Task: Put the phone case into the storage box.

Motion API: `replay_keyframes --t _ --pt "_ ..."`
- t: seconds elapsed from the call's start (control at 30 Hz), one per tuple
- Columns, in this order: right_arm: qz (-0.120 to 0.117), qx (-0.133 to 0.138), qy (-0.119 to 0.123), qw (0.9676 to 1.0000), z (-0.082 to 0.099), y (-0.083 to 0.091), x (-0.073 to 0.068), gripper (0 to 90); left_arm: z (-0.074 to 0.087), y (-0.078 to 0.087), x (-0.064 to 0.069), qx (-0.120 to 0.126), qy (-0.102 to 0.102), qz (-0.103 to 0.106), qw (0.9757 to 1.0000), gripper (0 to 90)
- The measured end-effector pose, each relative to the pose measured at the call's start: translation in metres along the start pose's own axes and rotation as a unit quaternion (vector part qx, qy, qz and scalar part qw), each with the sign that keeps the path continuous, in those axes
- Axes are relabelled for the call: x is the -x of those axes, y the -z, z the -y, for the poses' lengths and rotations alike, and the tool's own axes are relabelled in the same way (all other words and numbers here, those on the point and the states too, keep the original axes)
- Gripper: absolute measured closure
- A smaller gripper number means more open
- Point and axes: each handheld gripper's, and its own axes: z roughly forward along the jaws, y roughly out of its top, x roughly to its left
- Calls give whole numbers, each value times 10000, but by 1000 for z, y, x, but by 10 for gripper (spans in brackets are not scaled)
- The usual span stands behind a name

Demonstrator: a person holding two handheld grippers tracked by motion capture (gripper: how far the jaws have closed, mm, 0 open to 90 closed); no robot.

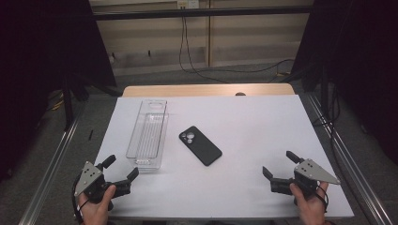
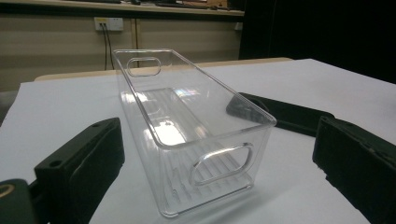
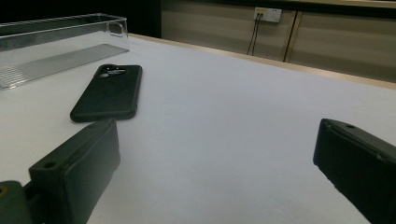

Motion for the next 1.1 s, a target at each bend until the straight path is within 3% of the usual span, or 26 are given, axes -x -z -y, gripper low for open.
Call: replay_keyframes --t 0.77,1.1 --pt "-45 -62 -51 10000 0 -5 -3 14 2 5 -2 28 86 62 9999 24" --pt "-341 -54 -85 9994 0 -11 -10 0 2 4 -2 6 80 63 9999 24"
